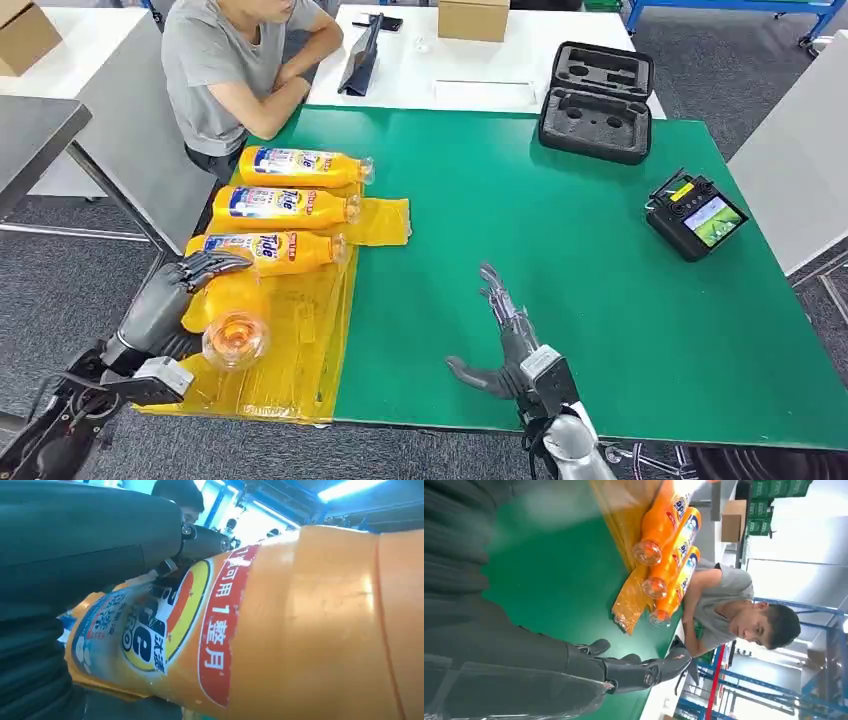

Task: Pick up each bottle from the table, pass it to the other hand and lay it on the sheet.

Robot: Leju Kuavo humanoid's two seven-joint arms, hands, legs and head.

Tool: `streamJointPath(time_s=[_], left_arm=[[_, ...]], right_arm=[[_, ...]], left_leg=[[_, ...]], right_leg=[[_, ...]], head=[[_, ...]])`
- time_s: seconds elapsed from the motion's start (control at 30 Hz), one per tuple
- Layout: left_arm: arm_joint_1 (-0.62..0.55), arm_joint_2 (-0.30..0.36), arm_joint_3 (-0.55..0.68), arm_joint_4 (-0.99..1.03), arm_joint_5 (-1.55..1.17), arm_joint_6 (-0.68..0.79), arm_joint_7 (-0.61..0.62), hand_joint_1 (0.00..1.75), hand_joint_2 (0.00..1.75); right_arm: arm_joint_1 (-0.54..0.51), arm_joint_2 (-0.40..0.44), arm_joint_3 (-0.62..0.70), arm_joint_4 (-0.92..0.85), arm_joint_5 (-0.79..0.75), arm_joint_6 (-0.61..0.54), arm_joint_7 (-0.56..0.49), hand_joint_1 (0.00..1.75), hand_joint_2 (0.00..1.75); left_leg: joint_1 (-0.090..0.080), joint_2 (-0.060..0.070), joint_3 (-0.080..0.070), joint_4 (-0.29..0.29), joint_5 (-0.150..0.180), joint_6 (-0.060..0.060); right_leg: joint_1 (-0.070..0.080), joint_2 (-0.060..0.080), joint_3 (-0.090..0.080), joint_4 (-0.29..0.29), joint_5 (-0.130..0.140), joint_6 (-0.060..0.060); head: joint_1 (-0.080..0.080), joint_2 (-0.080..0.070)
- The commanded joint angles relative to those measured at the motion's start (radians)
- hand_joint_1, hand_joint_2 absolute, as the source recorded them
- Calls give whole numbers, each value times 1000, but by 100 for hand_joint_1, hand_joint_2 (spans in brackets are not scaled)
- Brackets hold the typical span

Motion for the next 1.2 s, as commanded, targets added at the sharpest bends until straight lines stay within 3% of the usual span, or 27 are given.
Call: streamJointPath(time_s=[0.03,0.57,0.87,0.97,1.2], left_arm=[[2,39,36,-8,-74,-17,30,175,175],[-1,32,26,4,-109,-20,35,175,175],[-281,17,-152,277,-364,-85,107,175,175],[-302,7,-176,320,-377,-80,115,175,175],[-341,-109,-263,492,-423,-48,143,175,175]], right_arm=[[-35,25,-45,79,-7,8,2,0,175],[-35,28,-52,86,-7,5,2,0,175],[-25,39,-78,104,-3,-16,2,0,175],[-22,40,-82,108,-4,-21,2,0,175],[-18,39,-86,102,2,-27,2,0,175]], left_leg=[[1,2,2,-1,-1,-1],[1,1,2,-1,-1,-1],[1,-6,1,-1,2,-1],[1,-4,3,-2,2,-2],[0,-5,5,-3,2,-2]], right_leg=[[1,1,2,-1,0,-2],[1,0,2,-1,0,-2],[1,-6,2,-1,0,-1],[1,-4,3,-2,1,-2],[0,-6,5,-3,0,-2]], head=[[0,0],[0,0],[0,0],[0,0],[0,0]])
